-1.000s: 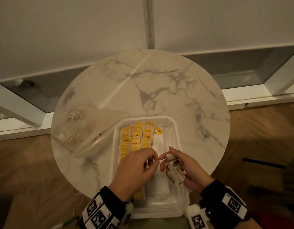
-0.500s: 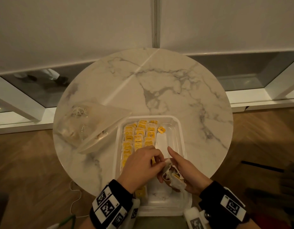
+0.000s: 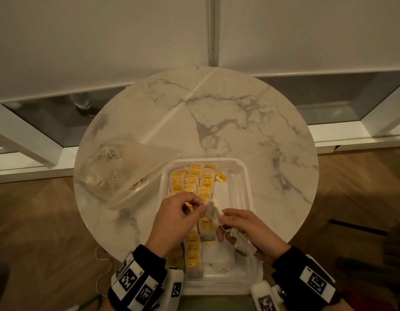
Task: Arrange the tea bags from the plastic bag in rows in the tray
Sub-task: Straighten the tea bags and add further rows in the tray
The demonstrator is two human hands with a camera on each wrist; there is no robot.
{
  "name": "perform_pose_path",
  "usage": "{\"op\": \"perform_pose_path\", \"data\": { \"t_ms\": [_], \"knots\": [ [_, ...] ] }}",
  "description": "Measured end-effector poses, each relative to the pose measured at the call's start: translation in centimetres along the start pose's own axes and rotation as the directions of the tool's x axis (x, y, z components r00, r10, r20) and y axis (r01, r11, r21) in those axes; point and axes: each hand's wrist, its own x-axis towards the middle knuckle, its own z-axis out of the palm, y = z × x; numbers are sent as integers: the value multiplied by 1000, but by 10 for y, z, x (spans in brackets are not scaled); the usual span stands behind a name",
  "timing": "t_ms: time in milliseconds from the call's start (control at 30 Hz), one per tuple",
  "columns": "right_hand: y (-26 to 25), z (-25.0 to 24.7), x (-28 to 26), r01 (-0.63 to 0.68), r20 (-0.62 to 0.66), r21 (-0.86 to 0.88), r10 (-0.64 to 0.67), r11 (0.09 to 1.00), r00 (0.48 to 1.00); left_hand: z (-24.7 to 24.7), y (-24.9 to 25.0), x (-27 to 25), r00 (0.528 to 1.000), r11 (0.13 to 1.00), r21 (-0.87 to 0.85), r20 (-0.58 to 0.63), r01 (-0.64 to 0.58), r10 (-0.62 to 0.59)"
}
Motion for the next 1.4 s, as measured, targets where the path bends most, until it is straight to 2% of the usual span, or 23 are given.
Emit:
{"op": "perform_pose_path", "data": {
  "t_ms": [300,467,567,667,767,833,900,1067,1233,1300,1400],
  "knots": [
    [-2,-3,-2,32,63,-130,-24,991,998,4,1,-3,999,998,-58,-31,16,-18],
    [1,0,1,19,70,-201,-5,979,998,8,1,-4,999,998,-61,-1,36,-36],
    [0,-2,1,-4,41,-232,14,973,999,8,-1,-5,1000,1000,-10,9,28,-28],
    [3,-4,1,-34,17,-266,40,963,999,7,-3,-7,998,984,164,4,-67,68],
    [4,-3,0,-61,-4,-285,62,957,998,8,-2,-11,977,943,265,126,-202,174],
    [2,-1,0,-57,-7,-289,57,956,998,12,-2,-16,944,924,263,255,-278,211],
    [1,0,-1,-52,-1,-295,54,954,999,16,-3,-19,921,919,246,318,-307,223],
    [4,-2,-3,-56,37,-310,71,949,997,17,0,-21,925,956,133,317,-261,209],
    [2,0,-7,-35,87,-304,65,952,994,17,2,-19,940,983,67,310,-172,143],
    [2,-2,-7,-18,61,-280,37,960,997,13,-3,-15,961,988,75,253,-131,109],
    [6,-10,-6,-29,-54,-272,15,962,998,3,-9,-8,987,987,121,131,-104,89]
  ]
}}
